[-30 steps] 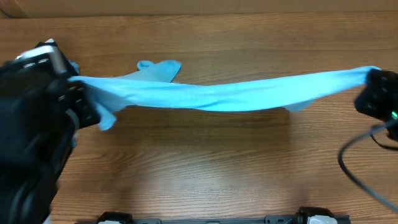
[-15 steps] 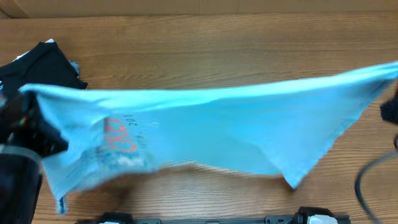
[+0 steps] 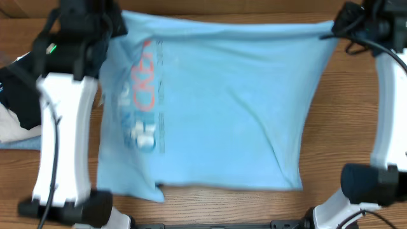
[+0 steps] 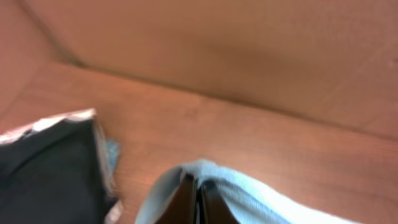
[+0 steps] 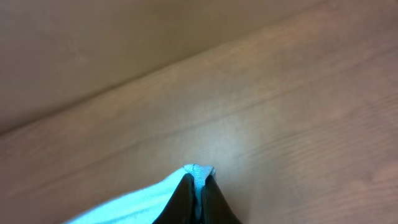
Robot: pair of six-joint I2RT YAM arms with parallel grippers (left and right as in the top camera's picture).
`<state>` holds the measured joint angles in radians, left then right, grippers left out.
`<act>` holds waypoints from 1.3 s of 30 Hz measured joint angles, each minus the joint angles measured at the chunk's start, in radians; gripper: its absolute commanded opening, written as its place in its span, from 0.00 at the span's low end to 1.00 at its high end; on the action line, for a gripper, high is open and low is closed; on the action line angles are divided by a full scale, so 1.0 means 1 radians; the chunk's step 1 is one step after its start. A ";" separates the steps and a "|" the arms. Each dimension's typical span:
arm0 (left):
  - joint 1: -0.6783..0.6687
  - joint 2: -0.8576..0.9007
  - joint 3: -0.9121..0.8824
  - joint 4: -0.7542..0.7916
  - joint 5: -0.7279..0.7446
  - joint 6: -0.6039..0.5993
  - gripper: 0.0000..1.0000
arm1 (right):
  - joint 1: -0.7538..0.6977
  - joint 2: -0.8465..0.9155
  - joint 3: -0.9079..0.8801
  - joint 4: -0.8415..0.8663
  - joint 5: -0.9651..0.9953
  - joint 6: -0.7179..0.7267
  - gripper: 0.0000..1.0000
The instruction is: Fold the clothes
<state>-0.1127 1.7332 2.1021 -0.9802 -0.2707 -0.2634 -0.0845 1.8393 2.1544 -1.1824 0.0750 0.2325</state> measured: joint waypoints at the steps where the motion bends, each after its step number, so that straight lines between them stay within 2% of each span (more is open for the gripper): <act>1: 0.005 0.028 0.001 0.038 0.014 0.010 0.04 | 0.000 0.015 -0.002 0.027 0.005 0.000 0.04; 4: 0.035 0.074 0.041 0.111 0.056 0.050 0.04 | 0.000 0.013 0.026 0.043 0.053 0.003 0.04; 9: 0.127 0.075 0.313 0.077 0.158 0.106 0.04 | 0.002 -0.042 0.212 -0.038 0.143 0.002 0.04; 12: 0.179 0.028 0.448 -0.099 0.260 0.117 0.04 | 0.005 -0.111 0.269 -0.153 0.164 0.002 0.04; 17: 0.184 -0.028 0.467 -0.514 0.378 0.138 0.04 | 0.001 -0.168 0.238 -0.396 0.210 0.021 0.04; 20: 0.157 0.020 0.386 -0.675 0.411 0.164 0.04 | -0.001 -0.134 0.108 -0.441 0.233 0.033 0.04; 22: 0.134 0.080 0.295 -0.697 0.421 0.187 0.04 | -0.001 -0.098 0.000 -0.441 0.248 0.037 0.04; 28: 0.066 0.301 -0.105 -0.665 0.436 0.231 0.04 | -0.001 -0.027 -0.403 -0.319 0.288 0.043 0.04; 31: 0.042 0.330 -0.264 -0.597 0.440 0.241 0.04 | -0.001 -0.034 -0.544 -0.234 0.315 0.045 0.04; 35: 0.007 0.330 -0.434 -0.550 0.443 0.245 0.04 | -0.006 -0.034 -0.669 -0.171 0.342 0.048 0.05; 39: -0.027 0.330 -0.560 -0.517 0.443 0.245 0.04 | -0.043 -0.034 -0.703 -0.162 0.356 0.059 0.04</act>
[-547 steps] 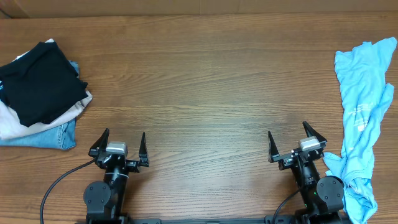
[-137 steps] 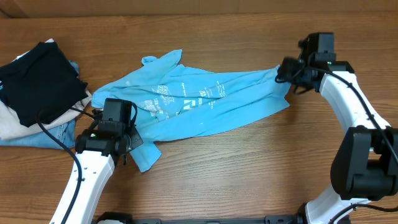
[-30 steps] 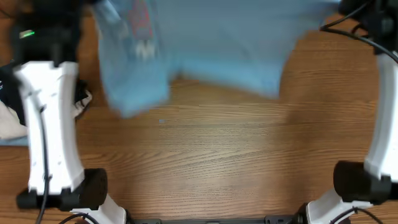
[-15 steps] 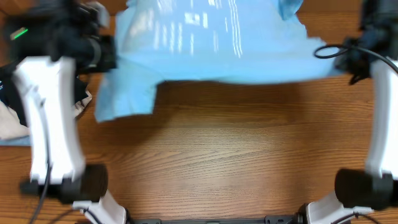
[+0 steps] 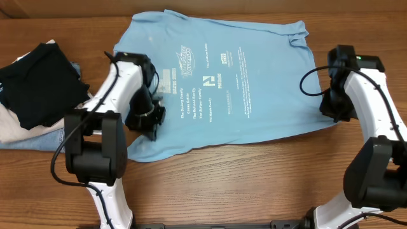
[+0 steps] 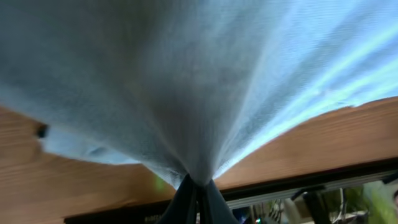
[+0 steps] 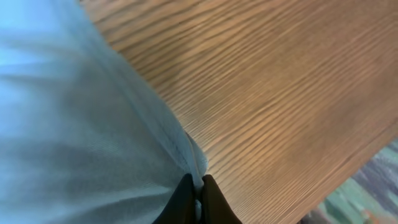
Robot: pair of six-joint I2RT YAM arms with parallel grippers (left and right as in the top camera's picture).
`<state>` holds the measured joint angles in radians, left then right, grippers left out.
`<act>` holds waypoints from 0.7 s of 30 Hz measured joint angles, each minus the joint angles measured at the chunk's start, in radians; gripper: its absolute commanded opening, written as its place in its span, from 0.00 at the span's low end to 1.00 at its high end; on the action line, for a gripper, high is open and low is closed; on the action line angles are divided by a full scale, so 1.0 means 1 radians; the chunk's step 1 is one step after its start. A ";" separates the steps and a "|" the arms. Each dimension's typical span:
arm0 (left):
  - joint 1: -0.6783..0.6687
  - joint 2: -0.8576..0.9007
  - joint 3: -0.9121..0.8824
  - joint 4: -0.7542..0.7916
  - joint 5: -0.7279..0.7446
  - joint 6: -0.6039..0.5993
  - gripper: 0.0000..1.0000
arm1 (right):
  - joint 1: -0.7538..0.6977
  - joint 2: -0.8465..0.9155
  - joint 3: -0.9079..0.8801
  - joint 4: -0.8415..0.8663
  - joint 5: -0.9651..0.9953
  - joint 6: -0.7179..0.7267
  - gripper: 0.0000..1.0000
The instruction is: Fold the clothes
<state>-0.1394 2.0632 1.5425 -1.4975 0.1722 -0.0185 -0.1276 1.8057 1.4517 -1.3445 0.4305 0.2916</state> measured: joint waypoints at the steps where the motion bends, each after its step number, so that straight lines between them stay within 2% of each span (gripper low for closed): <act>1: -0.005 0.000 -0.018 0.021 -0.002 0.000 0.04 | -0.011 0.000 0.000 0.002 0.002 0.002 0.04; 6: -0.011 0.000 -0.080 0.119 -0.026 -0.013 0.06 | -0.043 0.000 -0.001 0.005 -0.005 0.007 0.04; 7: -0.011 0.000 -0.080 0.130 -0.027 -0.016 0.20 | -0.045 0.000 -0.001 0.005 -0.005 0.008 0.04; 8: -0.011 0.000 -0.080 0.153 -0.032 -0.020 0.45 | -0.046 0.000 -0.001 0.007 -0.006 0.009 0.04; 9: -0.011 0.000 -0.080 0.166 -0.034 -0.026 0.58 | -0.046 0.000 -0.001 0.010 -0.008 0.010 0.04; 10: -0.011 0.000 -0.080 0.180 -0.036 -0.033 0.63 | -0.046 0.000 -0.001 0.012 -0.009 0.011 0.04; 14: -0.009 0.000 -0.054 0.187 -0.047 -0.060 0.69 | -0.046 0.000 -0.001 0.017 -0.013 0.011 0.04; 17: 0.002 -0.006 -0.006 0.193 -0.063 -0.094 0.77 | -0.046 0.000 -0.001 0.021 -0.013 0.012 0.04; 21: 0.032 -0.074 0.014 0.195 -0.131 -0.188 0.77 | -0.046 0.000 -0.001 0.029 -0.012 0.012 0.04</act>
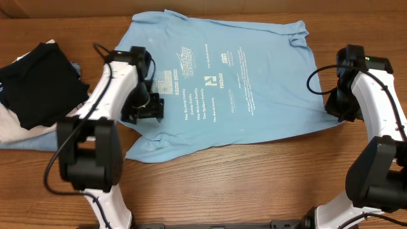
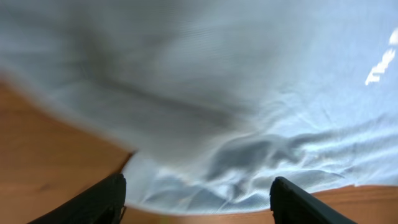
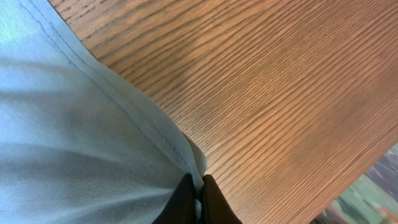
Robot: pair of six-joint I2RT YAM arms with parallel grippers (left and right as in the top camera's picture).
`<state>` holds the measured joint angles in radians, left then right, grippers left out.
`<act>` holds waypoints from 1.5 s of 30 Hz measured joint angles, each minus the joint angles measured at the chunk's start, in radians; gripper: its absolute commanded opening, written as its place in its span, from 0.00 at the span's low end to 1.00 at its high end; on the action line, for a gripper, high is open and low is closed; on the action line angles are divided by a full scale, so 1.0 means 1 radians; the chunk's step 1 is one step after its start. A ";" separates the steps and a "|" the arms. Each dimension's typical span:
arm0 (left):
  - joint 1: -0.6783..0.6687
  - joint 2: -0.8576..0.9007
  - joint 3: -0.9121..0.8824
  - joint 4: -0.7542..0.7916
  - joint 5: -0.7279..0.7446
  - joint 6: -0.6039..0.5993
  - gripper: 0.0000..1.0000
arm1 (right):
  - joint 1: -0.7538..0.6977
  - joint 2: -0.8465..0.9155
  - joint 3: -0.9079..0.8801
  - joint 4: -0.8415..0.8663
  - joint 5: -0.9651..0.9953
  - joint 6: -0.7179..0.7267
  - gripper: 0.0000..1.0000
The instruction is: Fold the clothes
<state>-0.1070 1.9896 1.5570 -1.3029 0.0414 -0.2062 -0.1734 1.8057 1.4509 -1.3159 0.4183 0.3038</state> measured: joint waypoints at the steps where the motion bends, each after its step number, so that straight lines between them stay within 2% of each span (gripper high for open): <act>1: 0.013 -0.027 0.001 -0.002 -0.017 -0.023 0.75 | 0.000 0.000 0.000 0.003 0.000 0.000 0.04; 6: 0.079 -0.129 -0.010 -0.001 -0.051 -0.082 0.62 | 0.000 0.000 0.000 0.010 0.000 0.000 0.04; 11: 0.136 -0.155 -0.151 0.077 -0.061 -0.111 0.52 | 0.000 0.000 0.000 0.012 -0.001 0.003 0.04; 18: 0.147 -0.153 -0.370 0.195 -0.049 -0.118 0.52 | 0.000 0.000 0.000 0.008 -0.001 0.003 0.04; 23: 0.147 -0.153 -0.454 0.285 -0.006 -0.117 0.54 | 0.000 0.000 0.000 0.006 -0.002 0.003 0.04; 27: 0.147 -0.153 -0.499 0.327 0.025 -0.117 0.50 | 0.000 0.000 0.000 0.002 -0.002 0.003 0.04; 29: 0.147 -0.161 -0.519 0.341 0.026 -0.119 0.38 | 0.000 0.000 0.000 0.002 -0.002 0.003 0.04; 31: 0.147 -0.174 -0.536 0.353 0.027 -0.120 0.07 | 0.000 0.000 0.000 0.001 -0.002 0.003 0.04; 32: 0.147 -0.180 -0.546 0.354 0.032 -0.116 0.04 | 0.000 0.000 0.000 0.002 -0.002 0.003 0.04; 39: 0.147 -0.186 -0.556 0.340 0.085 -0.100 0.04 | 0.000 0.000 0.000 0.003 -0.003 0.003 0.04; 45: 0.146 -0.235 -0.577 0.195 0.174 -0.054 0.04 | 0.000 0.000 0.000 0.003 -0.003 0.004 0.05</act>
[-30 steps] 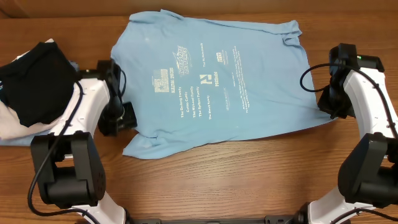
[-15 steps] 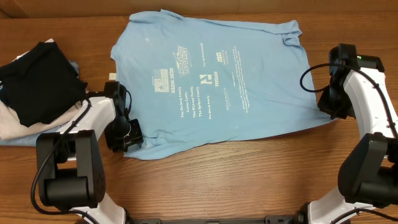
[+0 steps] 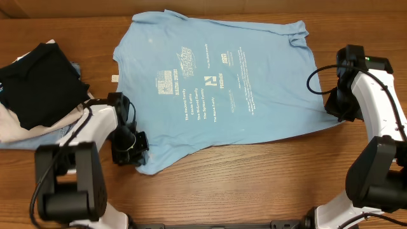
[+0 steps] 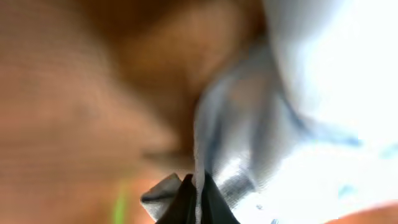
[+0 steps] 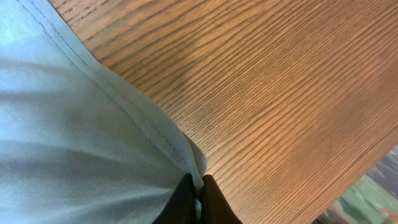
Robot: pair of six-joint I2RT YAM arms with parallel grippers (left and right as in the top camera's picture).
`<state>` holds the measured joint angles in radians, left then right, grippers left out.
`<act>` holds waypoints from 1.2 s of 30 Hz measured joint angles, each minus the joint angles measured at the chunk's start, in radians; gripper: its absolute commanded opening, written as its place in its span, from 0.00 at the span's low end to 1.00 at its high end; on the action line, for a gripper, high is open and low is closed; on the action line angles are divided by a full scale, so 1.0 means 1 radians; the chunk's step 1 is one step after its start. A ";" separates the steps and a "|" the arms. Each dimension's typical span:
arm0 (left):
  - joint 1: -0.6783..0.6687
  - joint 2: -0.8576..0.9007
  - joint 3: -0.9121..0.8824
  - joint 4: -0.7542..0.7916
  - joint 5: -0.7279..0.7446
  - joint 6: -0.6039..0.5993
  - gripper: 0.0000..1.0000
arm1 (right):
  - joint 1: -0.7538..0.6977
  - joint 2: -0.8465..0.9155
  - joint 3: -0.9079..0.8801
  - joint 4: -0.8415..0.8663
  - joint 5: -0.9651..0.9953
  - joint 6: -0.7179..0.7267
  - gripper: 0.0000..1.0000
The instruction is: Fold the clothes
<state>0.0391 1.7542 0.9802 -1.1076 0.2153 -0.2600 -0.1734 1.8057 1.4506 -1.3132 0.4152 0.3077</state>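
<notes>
A light blue T-shirt [image 3: 216, 83] with white print lies spread flat on the wooden table [image 3: 254, 184], neck end toward the front. My left gripper [image 3: 130, 152] is at the shirt's front-left corner, shut on its hem [image 4: 205, 155]. At the right edge of the shirt my right gripper [image 3: 337, 108] is shut on the seamed hem [image 5: 186, 149], low over the wood.
A pile of other clothes, a black garment [image 3: 38, 79] on top of white and blue ones, lies at the table's left edge. A cardboard wall [image 3: 63, 6] runs along the back.
My left gripper was open over the shirt's left side; now it is down at the front-left corner, shut on the hem. The right gripper and the shirt stay as they were.
Both grippers first held the shirt up by its corners at the back of the table. Then it lay spread flat, both still gripping. The left one then stood open, and now grips the front-left corner while the right keeps its hold.
</notes>
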 measured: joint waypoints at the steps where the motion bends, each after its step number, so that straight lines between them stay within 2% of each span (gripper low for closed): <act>1: 0.000 -0.030 0.000 -0.028 0.012 0.006 0.04 | 0.000 0.000 0.000 0.000 -0.001 -0.001 0.05; 6: 0.000 -0.201 0.000 -0.192 0.042 0.029 0.04 | 0.000 0.000 0.000 0.003 -0.018 0.000 0.05; 9: 0.000 -0.272 -0.001 -0.234 0.058 0.031 0.04 | -0.001 0.000 0.000 0.003 -0.026 0.000 0.05; 10: 0.000 -0.288 -0.001 -0.241 0.063 0.031 0.08 | -0.001 0.000 0.000 0.002 -0.029 0.000 0.06; 11: 0.000 -0.303 -0.001 -0.251 0.067 0.031 0.35 | -0.001 0.000 0.000 0.002 -0.034 -0.001 0.06; 12: 0.000 -0.314 -0.001 -0.259 0.071 0.028 0.45 | -0.001 0.000 0.000 0.003 -0.037 0.000 0.06; 14: 0.000 -0.330 -0.001 -0.273 0.075 0.027 0.50 | -0.001 0.000 0.000 0.002 -0.045 0.000 0.06; 22: 0.000 -0.332 -0.001 -0.277 0.081 0.015 0.53 | -0.001 0.000 0.000 0.003 -0.054 0.000 0.06; 24: 0.000 -0.332 -0.001 -0.267 0.072 -0.002 0.60 | -0.001 0.000 0.000 0.003 -0.055 0.000 0.06; 30: 0.000 -0.332 -0.043 -0.151 0.015 -0.084 0.58 | -0.001 0.000 0.000 0.004 -0.061 0.000 0.06; 36: 0.000 -0.332 -0.179 0.023 0.000 -0.126 0.50 | -0.001 0.000 0.000 0.005 -0.070 -0.001 0.06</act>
<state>0.0391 1.4220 0.8017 -1.0847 0.2153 -0.3862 -0.1745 1.8057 1.4506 -1.3083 0.3454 0.3069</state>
